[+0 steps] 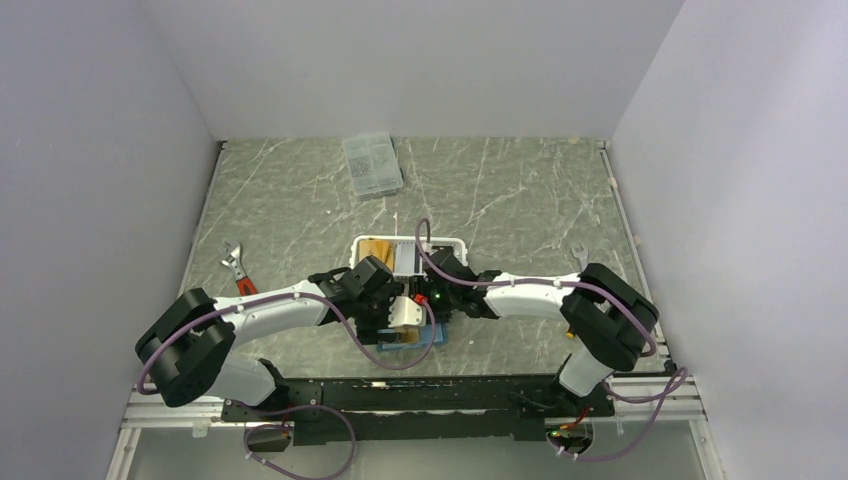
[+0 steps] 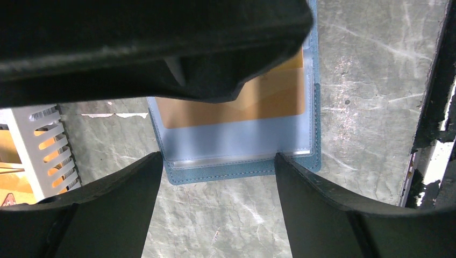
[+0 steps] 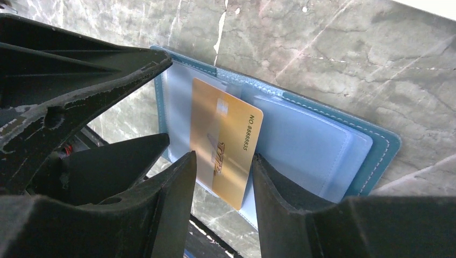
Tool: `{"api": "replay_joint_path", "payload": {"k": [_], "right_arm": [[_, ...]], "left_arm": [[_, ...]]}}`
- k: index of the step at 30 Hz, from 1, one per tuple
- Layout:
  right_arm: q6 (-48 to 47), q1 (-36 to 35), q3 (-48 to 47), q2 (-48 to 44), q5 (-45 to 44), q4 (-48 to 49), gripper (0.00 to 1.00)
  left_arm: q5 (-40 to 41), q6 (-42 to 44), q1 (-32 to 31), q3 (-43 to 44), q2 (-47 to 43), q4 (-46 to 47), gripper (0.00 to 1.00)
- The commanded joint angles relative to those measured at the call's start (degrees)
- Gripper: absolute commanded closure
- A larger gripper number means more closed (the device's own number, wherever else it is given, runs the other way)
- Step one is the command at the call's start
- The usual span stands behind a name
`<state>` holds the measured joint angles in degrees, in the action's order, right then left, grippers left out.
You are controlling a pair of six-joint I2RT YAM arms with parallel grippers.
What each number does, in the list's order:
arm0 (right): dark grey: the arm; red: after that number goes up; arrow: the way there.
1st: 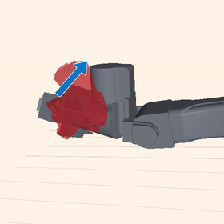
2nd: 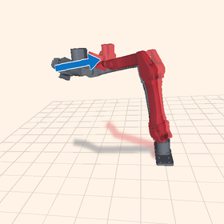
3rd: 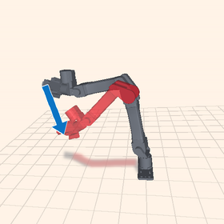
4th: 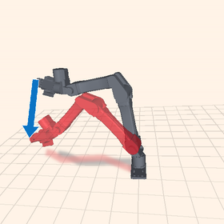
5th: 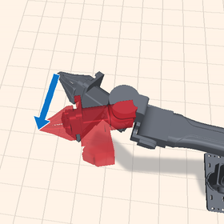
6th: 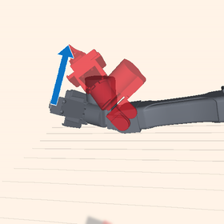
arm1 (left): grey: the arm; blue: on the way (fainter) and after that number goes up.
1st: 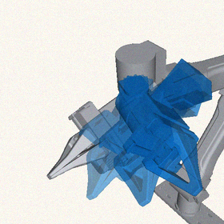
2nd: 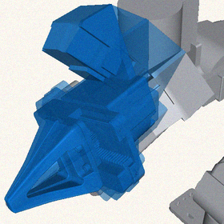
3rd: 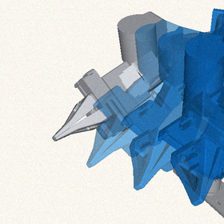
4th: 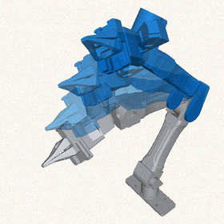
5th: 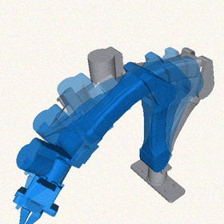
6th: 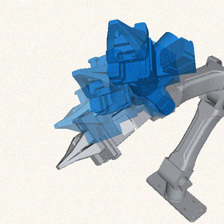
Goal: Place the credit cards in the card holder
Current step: Insert the credit card into the card holder.
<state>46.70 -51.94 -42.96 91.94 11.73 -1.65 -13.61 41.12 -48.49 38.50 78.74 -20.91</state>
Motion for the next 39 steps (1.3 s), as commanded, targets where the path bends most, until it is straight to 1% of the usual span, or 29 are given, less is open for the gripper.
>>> {"api": "replay_joint_path", "payload": {"k": [1, 8, 13, 16, 21, 23, 27, 28, 35, 39], "right_arm": [[0.2, -1.3, 0.2, 2.2, -5.0, -2.5, 0.54], [0.9, -2.7, 0.6, 3.3, -3.1, 1.4, 0.55], [0.7, -2.3, 2.9, 0.2, -0.4, 6.7, 0.55], [1.2, -1.6, 5.2, -0.8, 2.1, 10.1, 0.58], [1.6, -0.2, 7.8, -2.6, 2.7, 10.8, 0.64], [1.7, 0.1, 9.0, -3.5, 2.7, 11.2, 0.67], [1.4, 0.1, 8.4, -2.5, 3.3, 11.5, 0.88], [1.3, 0.1, 8.1, -2.0, 3.8, 11.8, 0.92], [0.0, -0.5, 5.2, -0.2, 4.7, 11.4, 1.00], [-0.6, -0.9, 3.9, 0.5, 5.6, 11.5, 1.00]], "left_arm": [[1.7, 1.0, -0.3, -0.6, 1.4, -0.4, 0.18], [1.7, 0.9, -0.3, -0.6, 1.3, -0.3, 0.18], [1.9, 1.0, -0.2, -0.5, 1.5, -0.3, 0.18], [1.8, 1.0, -0.2, -0.5, 1.4, -0.3, 0.18], [1.9, 1.0, -0.2, -0.5, 1.4, -0.4, 0.18], [2.1, 1.0, -0.2, -0.6, 1.5, -0.4, 0.18], [2.0, 0.9, -0.2, -0.6, 1.6, -0.4, 0.18], [2.0, 0.9, -0.2, -0.5, 1.6, -0.4, 0.18], [2.0, 0.9, -0.2, -0.1, 1.7, -0.6, 0.18], [1.9, 0.9, -0.2, 0.1, 1.9, -0.5, 0.18]]}}
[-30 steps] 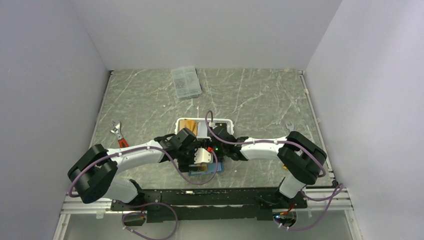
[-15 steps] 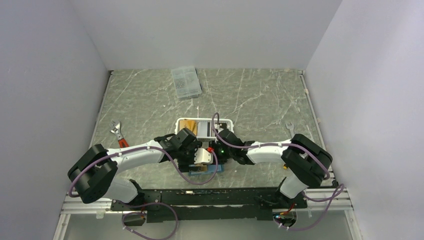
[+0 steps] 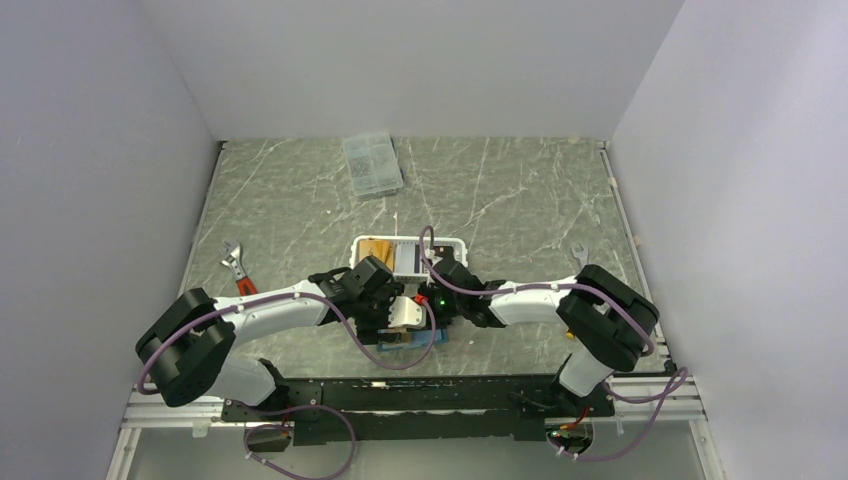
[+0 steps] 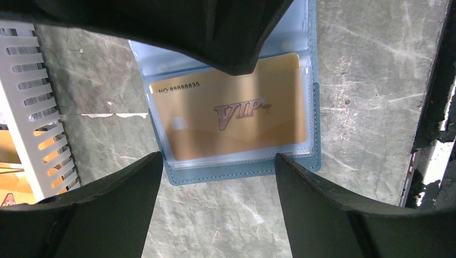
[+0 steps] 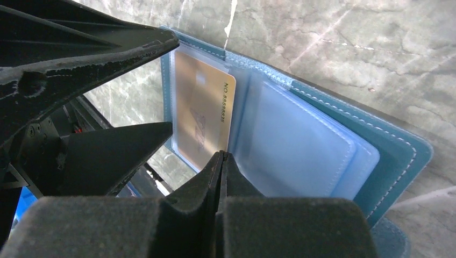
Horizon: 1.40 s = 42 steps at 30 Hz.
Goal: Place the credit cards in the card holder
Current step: Insert the credit card into the card holder.
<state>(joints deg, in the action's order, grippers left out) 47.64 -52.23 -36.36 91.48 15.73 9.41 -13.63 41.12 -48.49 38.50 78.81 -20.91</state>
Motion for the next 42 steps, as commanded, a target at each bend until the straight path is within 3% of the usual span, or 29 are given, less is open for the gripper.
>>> {"api": "replay_joint_path", "payload": {"k": [1, 9, 13, 16, 23, 42], "right_arm": [[-1.8, -0.8, -3.1, 1.2, 1.7, 0.4, 1.00], [-1.4, -1.3, -3.2, 3.1, 4.6, 2.0, 0.99], [-1.0, -0.4, -1.4, 0.7, 4.6, 1.1, 0.85], [0.2, 1.9, 1.7, -3.2, 3.7, 1.3, 0.81], [1.5, 2.5, 3.1, -1.7, 3.8, 3.7, 0.99], [-1.5, -1.5, -4.5, 1.7, 0.6, -3.6, 1.00]], "left_arm": [[1.9, 0.9, -0.2, 0.2, 1.8, -0.5, 0.18], [2.0, 1.0, -0.2, 0.3, 1.8, -0.5, 0.18], [1.6, 0.8, -0.3, 0.5, 1.7, -0.9, 0.18], [1.8, 0.8, -0.1, 0.4, 1.5, -1.0, 0.17], [2.2, 0.7, -0.2, 0.8, 1.6, -1.1, 0.18], [1.9, 0.2, -0.1, 2.4, 2.7, -1.5, 0.17]]}}
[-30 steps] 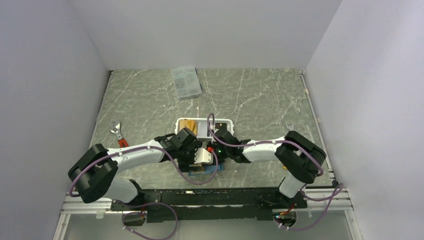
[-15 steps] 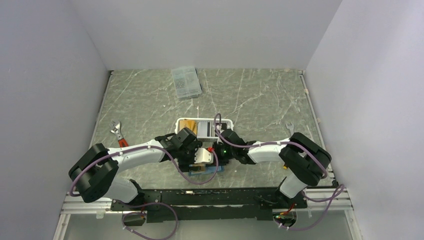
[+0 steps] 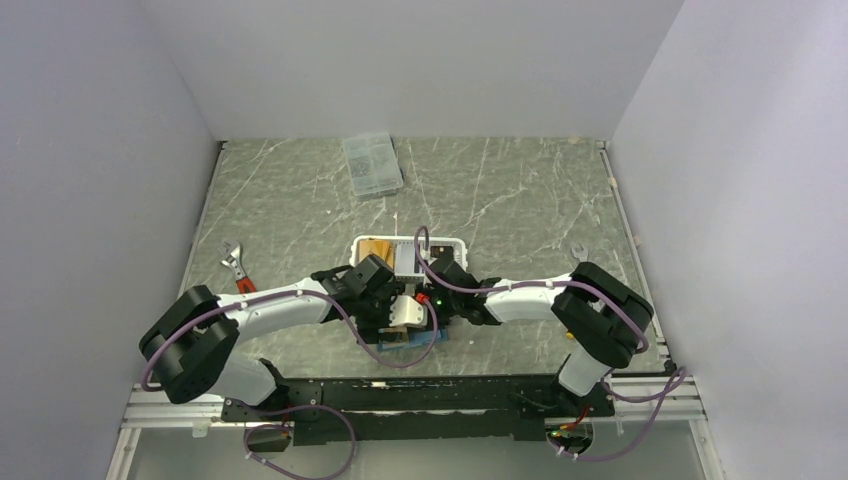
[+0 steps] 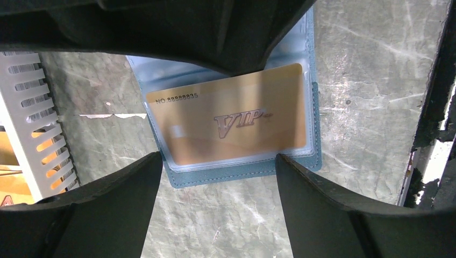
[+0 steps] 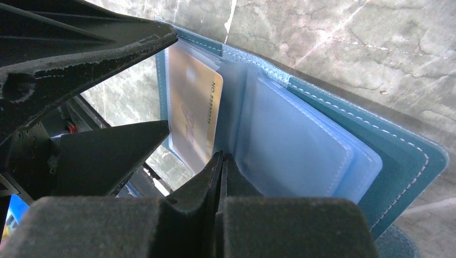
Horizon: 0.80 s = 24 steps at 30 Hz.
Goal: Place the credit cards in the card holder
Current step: Insert the credit card into the card holder.
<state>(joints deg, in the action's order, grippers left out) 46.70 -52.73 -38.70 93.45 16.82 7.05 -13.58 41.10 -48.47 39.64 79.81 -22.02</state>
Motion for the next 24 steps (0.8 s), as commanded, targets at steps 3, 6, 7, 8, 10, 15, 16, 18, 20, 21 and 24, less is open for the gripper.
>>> {"api": "replay_joint_path", "payload": {"k": [3, 6, 7, 8, 10, 15, 16, 18, 20, 21, 24], "right_arm": [[-0.4, 0.1, -0.3, -3.5, -1.8, -2.9, 0.95], [-0.4, 1.6, 1.2, -7.2, -2.8, -4.0, 0.83], [-0.6, 2.1, 1.3, -7.8, -3.2, -4.7, 0.79], [-0.7, 2.4, 1.3, -8.4, -3.4, -5.3, 0.75], [-1.0, 3.0, 1.3, -9.3, -3.6, -6.0, 0.69], [-1.3, 3.3, 0.5, -11.3, -5.0, -8.4, 0.58], [-1.5, 3.4, 0.1, -11.8, -5.4, -9.1, 0.57], [-2.1, 3.6, -0.9, -13.1, -6.1, -11.0, 0.54], [-2.8, 3.9, -1.8, -14.7, -7.0, -12.7, 0.52], [-3.2, 4.2, -2.2, -15.5, -7.4, -13.6, 0.50], [-4.5, 5.3, -4.2, -17.5, -8.1, -16.4, 0.47]], "left_arm": [[2.1, -0.3, 0.2, 2.1, 1.3, -1.6, 0.15], [1.7, -0.9, 1.2, 3.0, 1.0, -3.1, 0.12], [1.5, -1.0, 1.6, 3.3, 0.9, -3.6, 0.11], [1.3, -1.4, 2.0, 3.7, 0.8, -4.0, 0.05], [1.0, -1.7, 3.1, 4.7, 0.5, -5.3, 0.01], [0.0, -2.5, 6.2, 6.9, -1.5, -9.4, 0.01], [-0.2, -2.6, 6.9, 7.5, -2.1, -10.4, 0.01], [-0.4, -2.8, 8.6, 9.1, -3.4, -12.6, 0.01], [-0.1, -3.0, 10.5, 11.3, -4.5, -14.8, 0.01], [0.1, -3.0, 11.5, 12.6, -5.2, -16.2, 0.01], [0.4, -3.5, 14.6, 16.9, -6.8, -19.8, 0.01]]}}
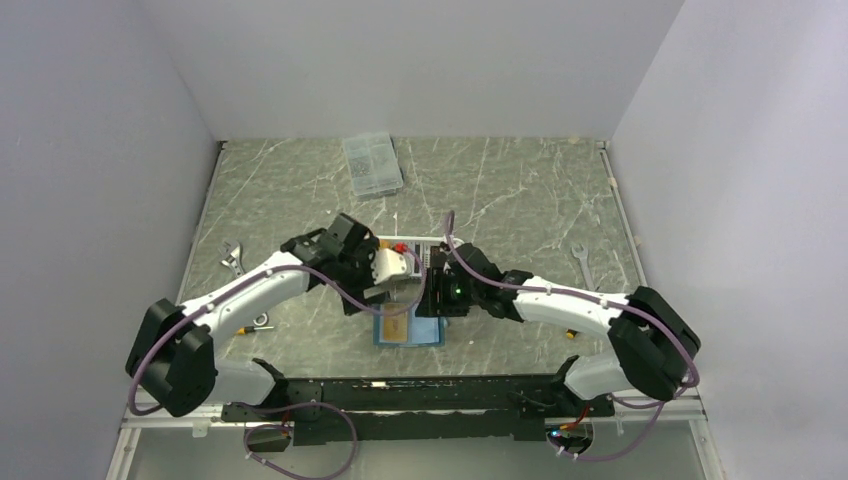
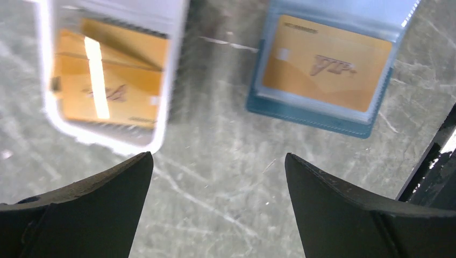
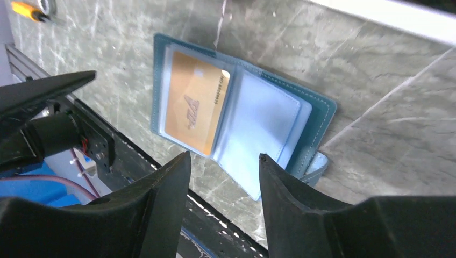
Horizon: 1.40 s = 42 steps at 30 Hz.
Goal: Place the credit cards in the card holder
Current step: Insert the credit card into the card holder, then pick up the credit card from the storage box.
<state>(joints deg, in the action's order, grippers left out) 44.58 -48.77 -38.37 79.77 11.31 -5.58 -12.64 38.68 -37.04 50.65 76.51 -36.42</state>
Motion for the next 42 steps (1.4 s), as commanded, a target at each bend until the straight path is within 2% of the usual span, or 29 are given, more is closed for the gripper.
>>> {"api": "replay_joint_path", "payload": {"k": [1, 5, 8, 10, 12, 16, 18, 20, 22, 24, 25, 26, 27, 30, 32, 34, 38, 42], "right_arm": [[-2.8, 1.7, -5.1, -4.4, -2.8, -4.9, 0.46], [-4.5, 3.6, -7.3, -6.8, -3.1, -7.6, 0.45], [-6.0, 5.0, -9.0, -7.4, -3.5, -9.4, 0.44], [-7.2, 5.9, -10.8, -6.9, -3.9, -10.5, 0.44], [-8.4, 7.0, -12.8, -5.9, -4.6, -11.9, 0.44], [-10.1, 11.0, -16.2, -3.2, -3.8, -11.5, 0.43], [-11.2, 12.6, -18.4, -0.5, -2.9, -11.4, 0.43], [-12.2, 13.8, -20.5, 2.6, -2.0, -11.0, 0.43], [-12.7, 14.9, -22.7, 6.1, -1.0, -10.4, 0.42], [-12.9, 15.4, -24.6, 9.5, -0.1, -9.5, 0.42], [-12.9, 15.4, -25.4, 11.2, 0.3, -9.0, 0.42], [-13.0, 15.5, -26.3, 12.7, 0.8, -8.5, 0.42], [-12.8, 15.5, -27.0, 14.6, 1.3, -8.0, 0.42], [-12.1, 15.6, -28.6, 18.6, 2.4, -6.3, 0.41], [-11.7, 15.6, -29.6, 21.0, 3.2, -4.8, 0.41], [-11.2, 15.5, -30.2, 23.2, 3.8, -3.6, 0.41], [-10.4, 15.4, -31.2, 25.8, 3.7, -2.5, 0.40], [-10.4, 15.4, -32.0, 27.2, 3.1, -2.6, 0.39]], "left_arm": [[-0.6, -1.3, 4.2, 7.8, -4.0, -6.6, 0.01], [0.4, -3.6, 8.2, 13.0, -4.4, -9.5, 0.01], [1.7, -4.6, 10.3, 14.3, -0.4, -12.1, 0.01], [0.0, -3.2, 11.1, 16.8, 5.2, -17.1, 0.10], [-7.0, -3.9, 14.2, 20.2, 9.7, -20.5, 0.19], [-8.0, -7.4, 15.8, 23.2, 8.3, -16.1, 0.25], [-8.9, -9.8, 15.8, 28.5, 8.0, -16.1, 0.29], [-9.2, -12.7, 16.0, 33.4, 8.9, -16.6, 0.26], [-10.7, -15.0, 17.1, 36.8, 11.7, -17.2, 0.15], [-17.3, -13.7, 18.3, 42.1, 17.7, -23.1, 0.11], [-19.7, -13.1, 18.8, 45.4, 21.5, -27.3, 0.03], [-21.2, -13.3, 19.0, 47.2, 23.6, -29.6, 0.01], [-21.4, -14.2, 19.1, 46.8, 23.9, -28.2, 0.01], [-19.9, -17.5, 18.8, 38.9, 16.3, -14.5, 0.01], [-23.2, -17.1, 18.6, 35.2, 10.9, -9.1, 0.00], [-24.4, -18.9, 18.7, 33.6, 8.9, -5.9, 0.00], [-20.8, -20.7, 18.9, 37.1, 13.0, -8.9, 0.01], [-15.3, -23.6, 18.7, 29.9, 9.6, 2.6, 0.01]]}}
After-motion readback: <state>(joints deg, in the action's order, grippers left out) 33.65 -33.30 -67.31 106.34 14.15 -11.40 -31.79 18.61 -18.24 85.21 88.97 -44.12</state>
